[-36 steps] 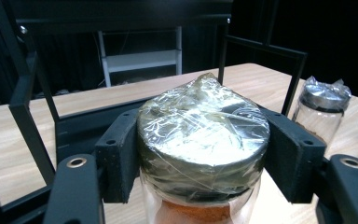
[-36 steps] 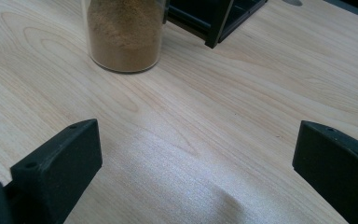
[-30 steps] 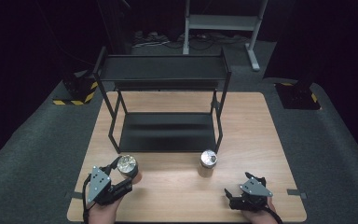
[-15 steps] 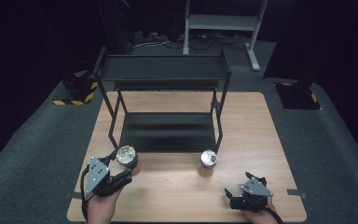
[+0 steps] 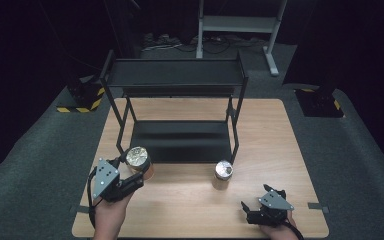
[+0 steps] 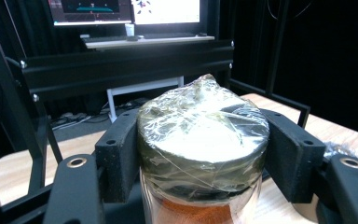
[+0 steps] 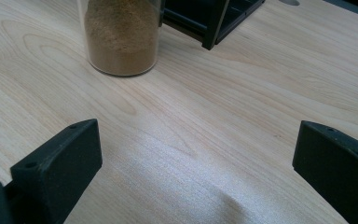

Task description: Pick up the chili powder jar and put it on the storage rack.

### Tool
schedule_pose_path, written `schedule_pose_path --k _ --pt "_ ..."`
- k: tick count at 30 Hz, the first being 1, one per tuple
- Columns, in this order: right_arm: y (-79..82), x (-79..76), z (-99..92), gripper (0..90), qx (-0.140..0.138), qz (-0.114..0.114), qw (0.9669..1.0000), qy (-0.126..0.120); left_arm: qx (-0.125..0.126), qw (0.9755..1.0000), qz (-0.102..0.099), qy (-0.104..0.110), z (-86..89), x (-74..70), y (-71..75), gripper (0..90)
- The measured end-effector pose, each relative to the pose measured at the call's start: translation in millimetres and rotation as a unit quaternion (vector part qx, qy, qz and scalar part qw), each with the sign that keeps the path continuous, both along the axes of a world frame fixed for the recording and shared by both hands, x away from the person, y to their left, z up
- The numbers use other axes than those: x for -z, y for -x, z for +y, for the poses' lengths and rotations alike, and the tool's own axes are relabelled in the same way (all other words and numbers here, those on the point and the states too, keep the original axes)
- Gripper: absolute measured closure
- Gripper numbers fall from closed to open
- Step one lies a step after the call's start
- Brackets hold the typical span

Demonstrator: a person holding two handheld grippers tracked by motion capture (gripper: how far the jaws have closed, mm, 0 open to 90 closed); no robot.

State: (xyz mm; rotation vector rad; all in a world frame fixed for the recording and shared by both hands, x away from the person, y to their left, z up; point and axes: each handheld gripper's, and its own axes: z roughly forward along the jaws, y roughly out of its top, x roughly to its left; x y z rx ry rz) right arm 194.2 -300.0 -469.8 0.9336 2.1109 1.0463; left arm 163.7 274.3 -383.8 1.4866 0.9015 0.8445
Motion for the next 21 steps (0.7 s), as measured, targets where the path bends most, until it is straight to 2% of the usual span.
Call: schedule_pose_path --k 10,21 --pt "0.1 0.0 -1.0 0.4 0.001 0.001 1.0000 -0.003 0.001 0.9998 -0.018 0.002 0.0 -25.3 -11.4 34.6" --pt "0.2 0.2 -1.8 0.4 0.002 0.001 1.0000 -0.007 -0.003 0.9995 -0.028 0.012 2.0 -42.9 -22.6 34.6"
